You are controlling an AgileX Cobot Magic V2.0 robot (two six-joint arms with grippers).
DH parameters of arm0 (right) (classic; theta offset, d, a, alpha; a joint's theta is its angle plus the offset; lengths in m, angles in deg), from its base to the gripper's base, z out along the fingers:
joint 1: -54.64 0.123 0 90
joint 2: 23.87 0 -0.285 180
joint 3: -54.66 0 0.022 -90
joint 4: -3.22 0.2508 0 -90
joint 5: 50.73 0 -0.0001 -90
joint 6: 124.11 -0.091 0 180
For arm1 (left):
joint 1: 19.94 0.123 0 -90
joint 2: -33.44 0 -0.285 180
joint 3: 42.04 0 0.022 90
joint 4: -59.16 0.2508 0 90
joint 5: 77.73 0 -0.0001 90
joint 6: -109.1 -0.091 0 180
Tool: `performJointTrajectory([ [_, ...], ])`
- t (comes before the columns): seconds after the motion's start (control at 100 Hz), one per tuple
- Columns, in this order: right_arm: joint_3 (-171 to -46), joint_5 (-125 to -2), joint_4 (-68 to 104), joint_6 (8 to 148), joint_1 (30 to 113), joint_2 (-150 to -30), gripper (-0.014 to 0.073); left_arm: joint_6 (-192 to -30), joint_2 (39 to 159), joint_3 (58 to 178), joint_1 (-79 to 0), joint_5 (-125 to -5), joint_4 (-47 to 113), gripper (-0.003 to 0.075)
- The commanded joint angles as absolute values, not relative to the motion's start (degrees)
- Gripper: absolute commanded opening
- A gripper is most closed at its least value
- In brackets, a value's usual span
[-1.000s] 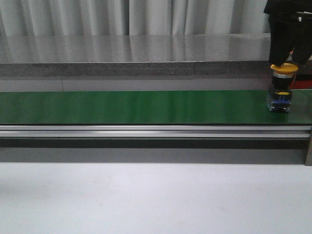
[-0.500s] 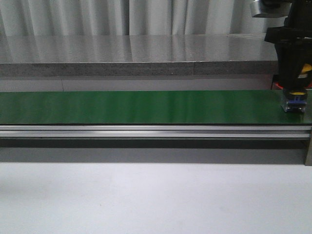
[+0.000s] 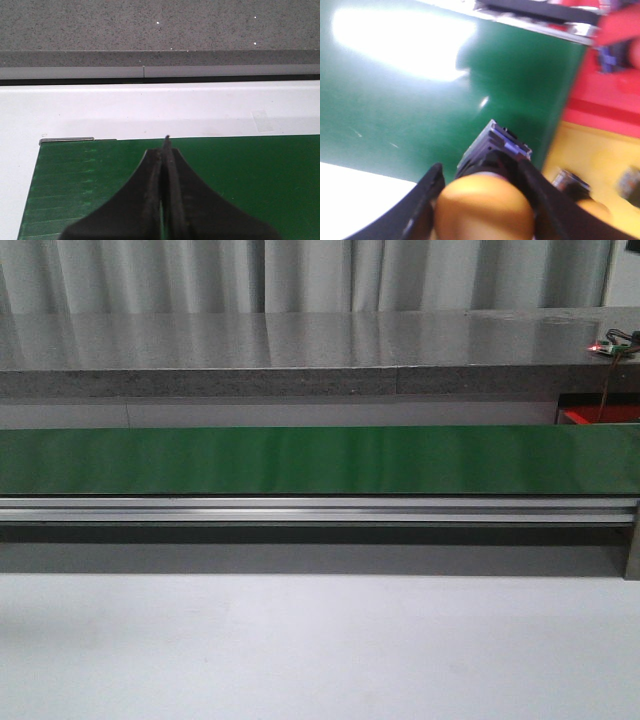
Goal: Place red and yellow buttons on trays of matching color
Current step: 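Carry the yellow button into the yellow tray, release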
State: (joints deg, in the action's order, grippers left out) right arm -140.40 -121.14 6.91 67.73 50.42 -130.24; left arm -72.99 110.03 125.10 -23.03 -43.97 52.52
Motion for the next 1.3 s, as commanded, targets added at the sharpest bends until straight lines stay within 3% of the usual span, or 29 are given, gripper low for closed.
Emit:
performJointTrajectory([
  [0.0,-141.9,-123.0,6.6,67.2,47.5,-124.4,0.0108,-73.1,108.4,127.2,-23.4,-47.8,51.8,-0.002],
  [0.27,-140.3,-125.1,6.6,66.1,35.7,-117.1,0.0108,-73.1,108.4,127.2,-23.4,-48.7,51.8,-0.002],
  [0.55,-122.9,-114.5,6.8,62.0,23.4,-110.9,0.0108,-73.1,108.4,127.2,-23.3,-48.9,52.1,-0.0019],
  [0.95,-103.9,-94.8,7.0,60.6,20.4,-111.0,0.0108,-73.1,108.4,127.2,-23.3,-48.9,51.9,-0.0019],
  [1.29,-102.4,-89.2,8.0,60.1,18.6,-116.9,0.0108,-73.1,108.4,127.2,-23.3,-49.0,51.9,-0.0019],
])
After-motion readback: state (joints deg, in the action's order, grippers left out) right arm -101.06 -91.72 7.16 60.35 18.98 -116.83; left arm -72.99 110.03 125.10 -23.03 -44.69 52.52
